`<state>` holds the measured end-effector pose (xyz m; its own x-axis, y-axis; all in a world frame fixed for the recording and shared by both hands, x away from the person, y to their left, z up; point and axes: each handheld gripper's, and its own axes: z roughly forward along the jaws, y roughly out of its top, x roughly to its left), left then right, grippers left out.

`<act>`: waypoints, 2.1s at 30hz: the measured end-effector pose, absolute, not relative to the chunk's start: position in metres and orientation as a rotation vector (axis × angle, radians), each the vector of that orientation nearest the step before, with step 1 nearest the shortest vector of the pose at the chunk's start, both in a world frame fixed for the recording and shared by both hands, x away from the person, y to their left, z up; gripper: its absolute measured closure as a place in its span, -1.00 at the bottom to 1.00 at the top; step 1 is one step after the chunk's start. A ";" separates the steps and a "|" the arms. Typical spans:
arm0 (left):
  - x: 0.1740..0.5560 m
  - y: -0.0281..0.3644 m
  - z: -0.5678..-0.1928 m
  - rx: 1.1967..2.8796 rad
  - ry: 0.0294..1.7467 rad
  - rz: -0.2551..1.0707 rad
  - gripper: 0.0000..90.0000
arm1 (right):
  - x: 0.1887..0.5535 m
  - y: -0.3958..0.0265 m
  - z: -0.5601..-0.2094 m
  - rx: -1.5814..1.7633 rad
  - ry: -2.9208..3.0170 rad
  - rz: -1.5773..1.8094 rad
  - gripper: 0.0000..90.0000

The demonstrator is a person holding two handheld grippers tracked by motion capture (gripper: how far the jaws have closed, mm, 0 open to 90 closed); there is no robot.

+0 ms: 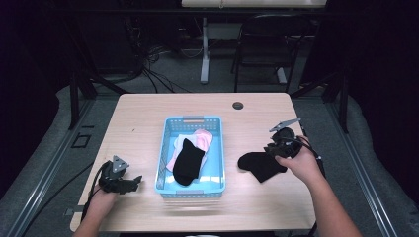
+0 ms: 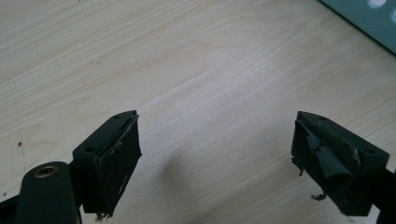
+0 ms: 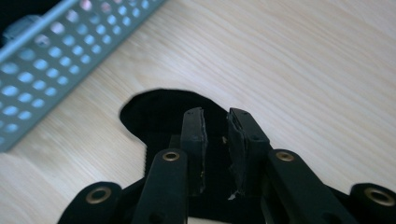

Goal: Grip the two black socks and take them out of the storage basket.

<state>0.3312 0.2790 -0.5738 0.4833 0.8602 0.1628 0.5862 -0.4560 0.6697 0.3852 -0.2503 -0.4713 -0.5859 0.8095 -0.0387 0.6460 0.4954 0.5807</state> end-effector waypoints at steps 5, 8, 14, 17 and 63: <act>0.331 0.279 -0.574 2.193 1.190 0.671 -0.65 | 0.390 -0.227 -0.460 1.155 2.473 0.800 0.69; 0.331 0.279 -0.574 2.188 1.188 0.670 -0.65 | 0.396 -0.203 -0.451 1.080 2.497 0.819 0.69; 0.331 0.280 -0.573 2.184 1.188 0.667 -0.65 | 0.406 -0.163 -0.442 0.973 2.554 0.849 0.68; 0.331 0.280 -0.573 2.183 1.187 0.668 -0.65 | 0.411 -0.144 -0.442 0.935 2.581 0.866 0.67; 0.331 0.282 -0.571 2.170 1.184 0.666 -0.65 | 0.468 -0.023 -0.522 1.038 2.820 0.768 0.61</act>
<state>0.3313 0.2822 -0.5709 0.4830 0.8626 0.1507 0.5768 -0.4429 0.6864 0.4684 -0.0232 -0.5221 -0.7751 0.6186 0.1292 0.5987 0.6534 0.4633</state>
